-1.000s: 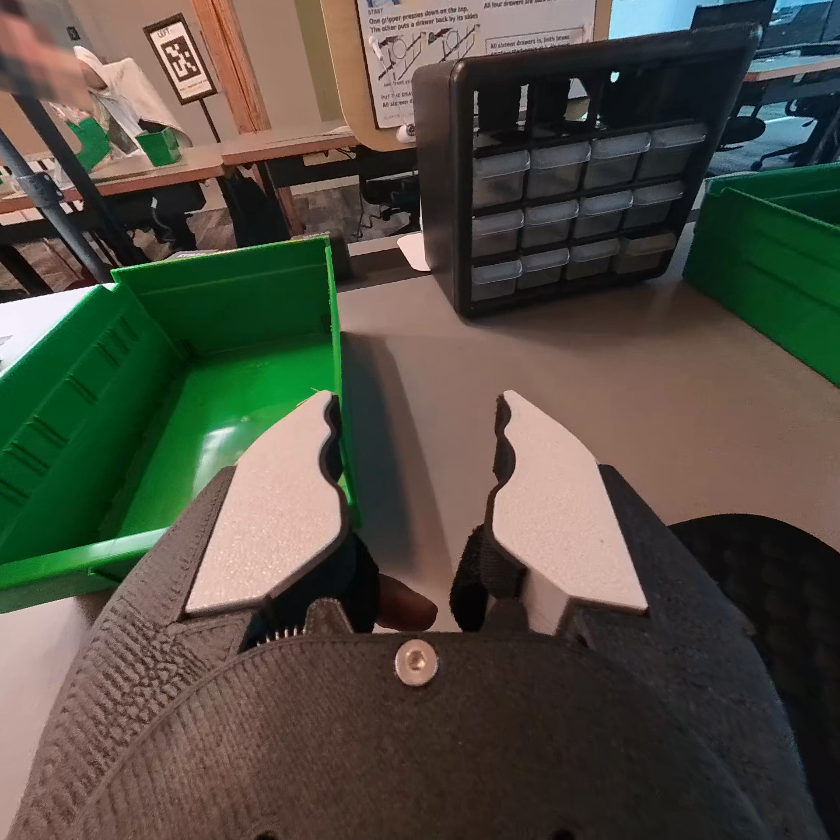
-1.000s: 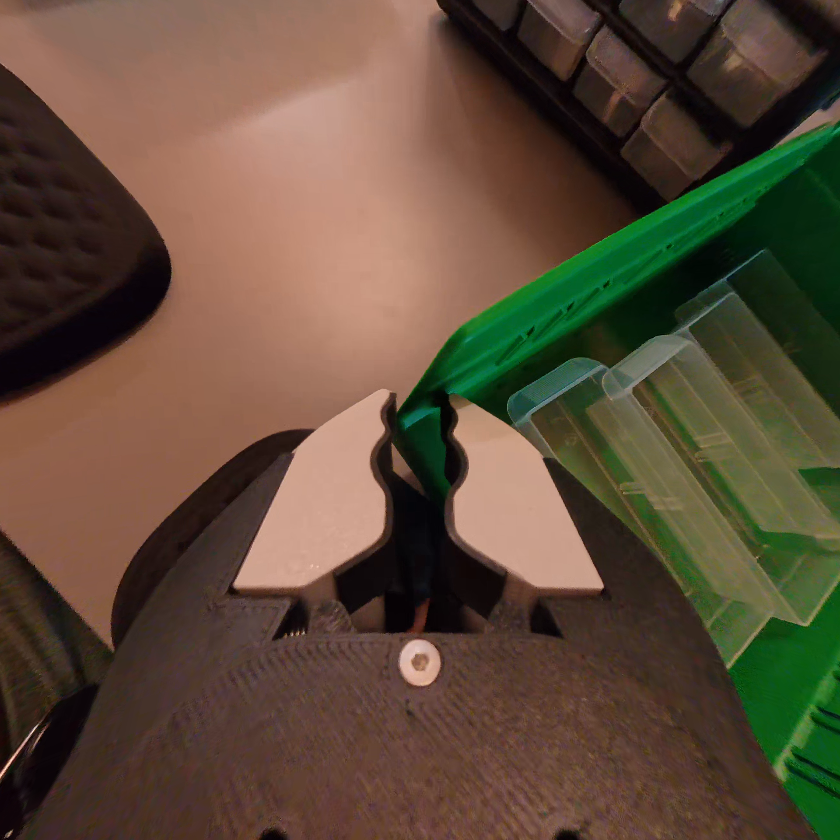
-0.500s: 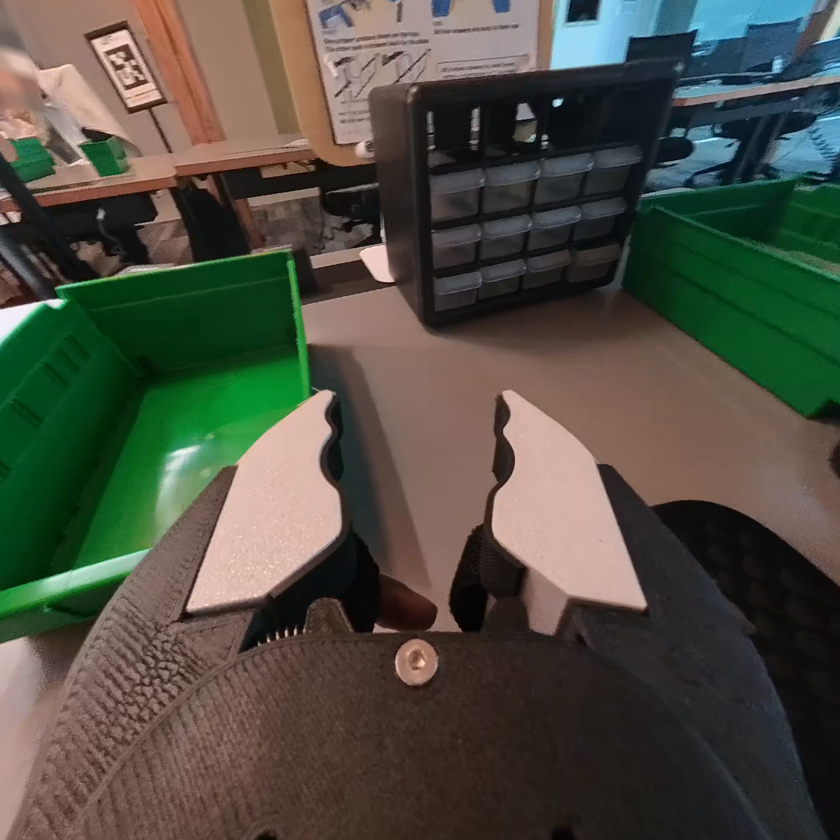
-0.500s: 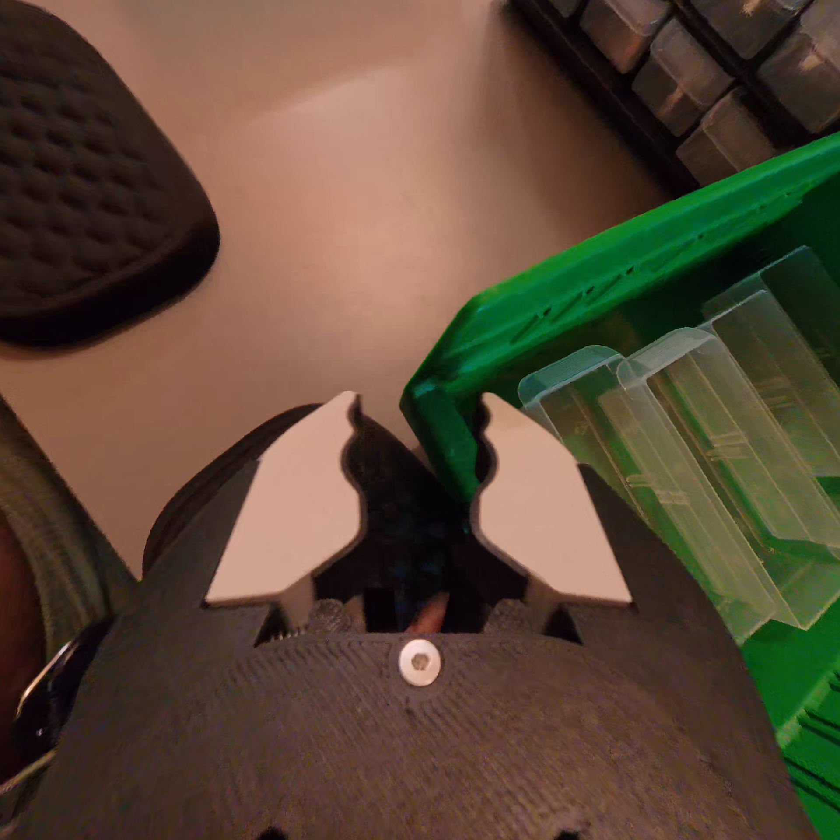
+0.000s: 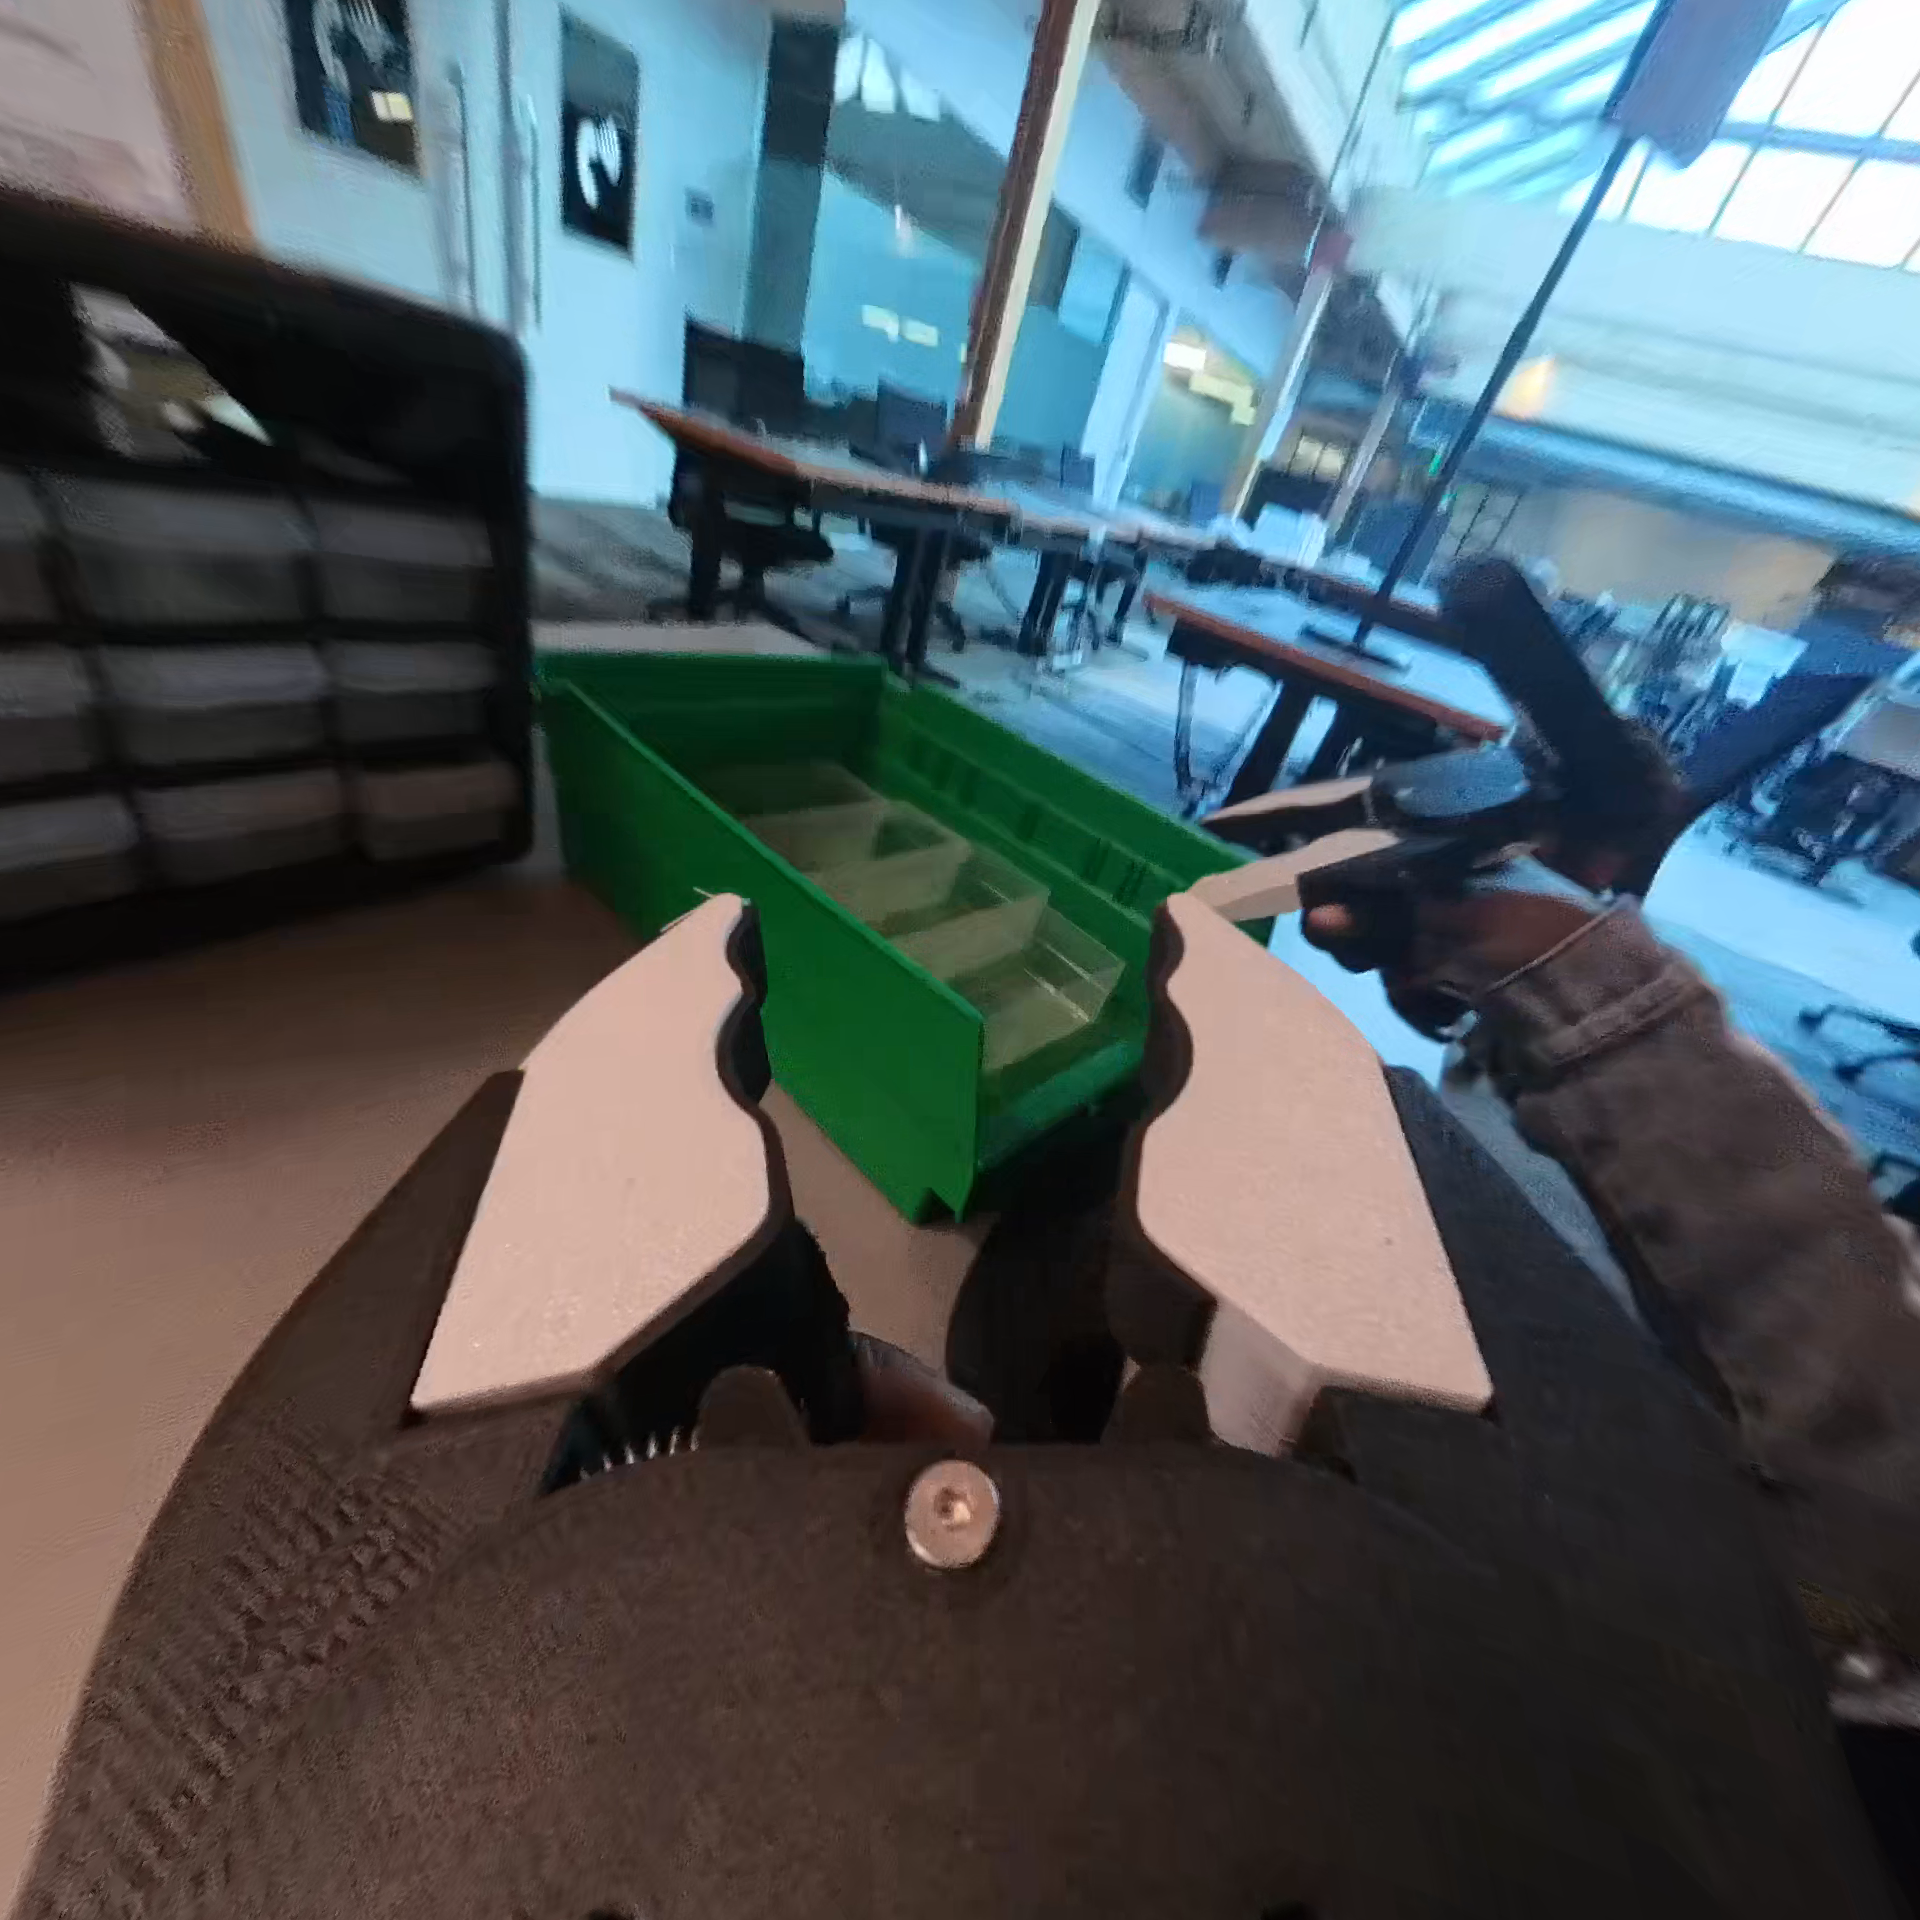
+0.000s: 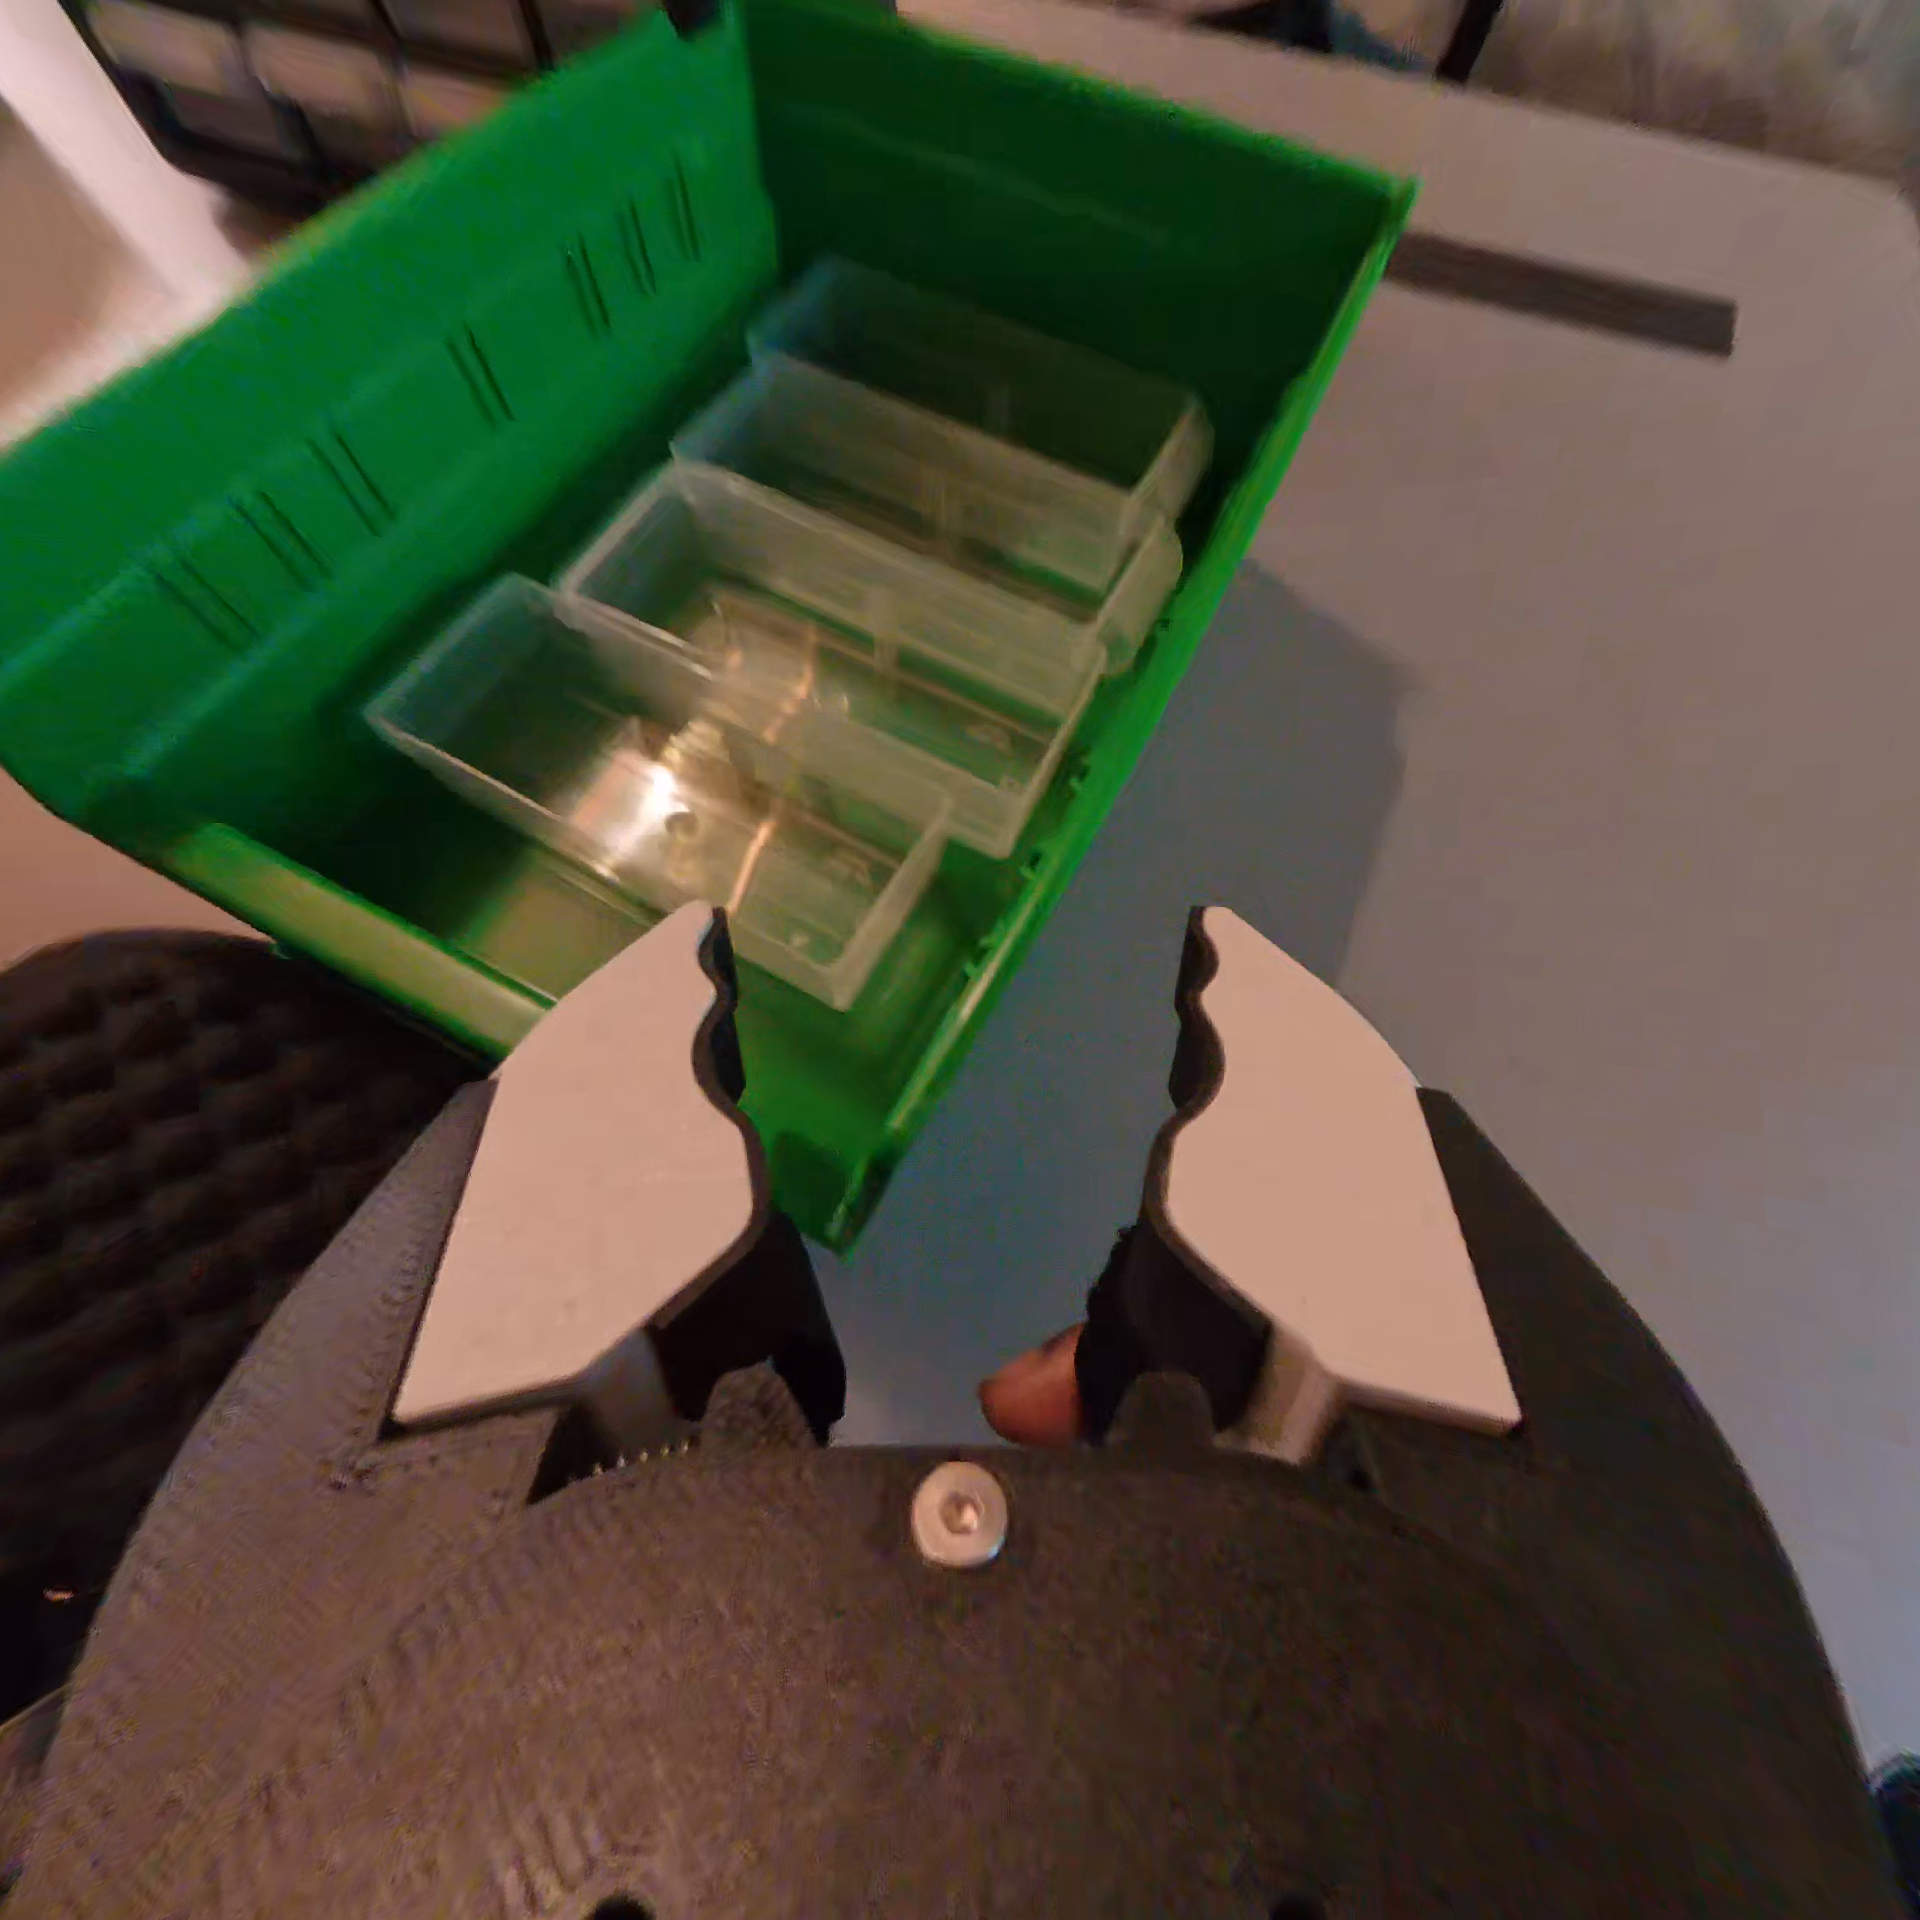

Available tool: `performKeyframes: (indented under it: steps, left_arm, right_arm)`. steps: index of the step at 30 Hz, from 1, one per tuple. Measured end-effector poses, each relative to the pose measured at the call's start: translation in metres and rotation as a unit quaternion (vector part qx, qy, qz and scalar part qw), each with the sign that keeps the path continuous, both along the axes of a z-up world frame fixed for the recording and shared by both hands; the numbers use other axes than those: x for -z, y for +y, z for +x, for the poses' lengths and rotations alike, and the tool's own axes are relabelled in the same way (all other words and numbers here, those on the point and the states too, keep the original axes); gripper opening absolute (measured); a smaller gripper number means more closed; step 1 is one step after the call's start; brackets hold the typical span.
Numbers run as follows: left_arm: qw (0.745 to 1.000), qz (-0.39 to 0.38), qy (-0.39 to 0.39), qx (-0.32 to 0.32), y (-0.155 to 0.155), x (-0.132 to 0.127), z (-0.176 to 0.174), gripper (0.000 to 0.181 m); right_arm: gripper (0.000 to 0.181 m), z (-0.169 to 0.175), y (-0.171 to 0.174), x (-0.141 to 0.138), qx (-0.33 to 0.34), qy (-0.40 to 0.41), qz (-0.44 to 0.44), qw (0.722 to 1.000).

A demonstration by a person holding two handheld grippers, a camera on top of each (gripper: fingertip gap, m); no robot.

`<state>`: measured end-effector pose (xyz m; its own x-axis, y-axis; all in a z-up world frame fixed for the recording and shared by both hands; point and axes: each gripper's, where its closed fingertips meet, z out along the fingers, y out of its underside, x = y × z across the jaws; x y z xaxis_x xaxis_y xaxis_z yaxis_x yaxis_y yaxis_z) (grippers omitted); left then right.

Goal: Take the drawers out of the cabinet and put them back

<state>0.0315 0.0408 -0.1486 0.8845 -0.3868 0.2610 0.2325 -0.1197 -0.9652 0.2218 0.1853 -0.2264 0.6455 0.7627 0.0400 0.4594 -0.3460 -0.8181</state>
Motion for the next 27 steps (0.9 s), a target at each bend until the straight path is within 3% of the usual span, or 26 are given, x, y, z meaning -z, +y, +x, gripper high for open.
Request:
performKeyframes:
  steps: [4,7,10,13,19,23,27]
  left_arm:
    - [0.995,-0.09,0.027,0.019,0.052,0.045,0.038,0.073]
    - [0.989,-0.125,0.074,-0.016,0.075,0.068,0.033,0.064]
    - [0.985,-0.128,0.113,-0.024,0.081,0.074,0.031,0.045]
    - [0.973,-0.11,0.192,-0.057,0.084,0.072,0.027,0.034]
    - [0.967,-0.052,0.238,-0.076,0.08,0.046,0.035,0.024]
    - [0.965,0.003,0.249,-0.086,0.065,0.004,0.041,0.024]
    - [0.962,0.035,0.253,-0.099,0.027,-0.032,0.036,0.024]
  right_arm:
    - [0.07,0.001,-0.001,0.02,-0.001,-0.032,-0.028,0.999]
    - [0.046,-0.002,-0.005,0.029,-0.016,-0.047,-0.035,0.998]
    - [0.025,-0.001,-0.006,0.037,-0.016,-0.081,-0.034,0.996]
    - [0.016,0.004,-0.002,0.036,0.005,-0.129,0.003,0.992]
    - [0.013,0.015,-0.009,0.021,0.02,-0.162,0.022,0.986]
    - [0.014,0.023,-0.022,-0.02,0.034,-0.154,0.07,0.985]
    - [0.016,0.02,-0.056,-0.062,0.02,-0.157,0.115,0.981]
